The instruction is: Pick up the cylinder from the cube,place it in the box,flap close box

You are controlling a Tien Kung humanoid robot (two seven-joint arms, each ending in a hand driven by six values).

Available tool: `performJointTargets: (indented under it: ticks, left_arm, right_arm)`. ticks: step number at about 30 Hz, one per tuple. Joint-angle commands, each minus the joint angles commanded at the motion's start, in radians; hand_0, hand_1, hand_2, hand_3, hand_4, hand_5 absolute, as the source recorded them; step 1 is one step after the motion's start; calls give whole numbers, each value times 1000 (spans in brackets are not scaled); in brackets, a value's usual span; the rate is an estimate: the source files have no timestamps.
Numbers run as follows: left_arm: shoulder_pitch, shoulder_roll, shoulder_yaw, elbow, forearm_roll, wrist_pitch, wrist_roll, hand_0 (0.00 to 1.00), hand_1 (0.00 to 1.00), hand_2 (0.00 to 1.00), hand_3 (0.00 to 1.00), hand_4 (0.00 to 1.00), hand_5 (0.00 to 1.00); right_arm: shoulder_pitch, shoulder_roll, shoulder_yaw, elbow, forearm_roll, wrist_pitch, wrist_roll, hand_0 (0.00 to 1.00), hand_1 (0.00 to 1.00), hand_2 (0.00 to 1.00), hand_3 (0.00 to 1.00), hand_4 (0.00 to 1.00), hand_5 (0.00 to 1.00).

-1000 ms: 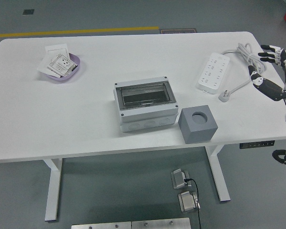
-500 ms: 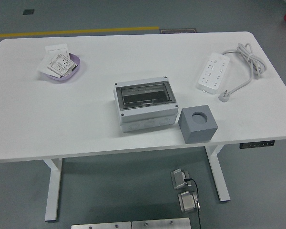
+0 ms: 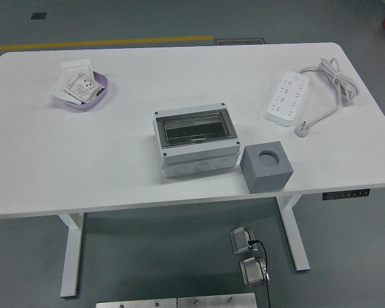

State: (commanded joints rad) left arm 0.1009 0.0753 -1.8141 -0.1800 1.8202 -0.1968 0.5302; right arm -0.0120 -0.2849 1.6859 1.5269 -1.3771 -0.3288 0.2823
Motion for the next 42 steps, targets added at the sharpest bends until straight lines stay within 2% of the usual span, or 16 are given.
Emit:
performJointTargets:
  ticks: [42]
  left_arm:
    - [6,-2,13,0,-19,3,7,781,778,750,587,703,79]
  right_arm:
    - [6,14,-17,-27,-4,3,10,745,638,672,772,742,223]
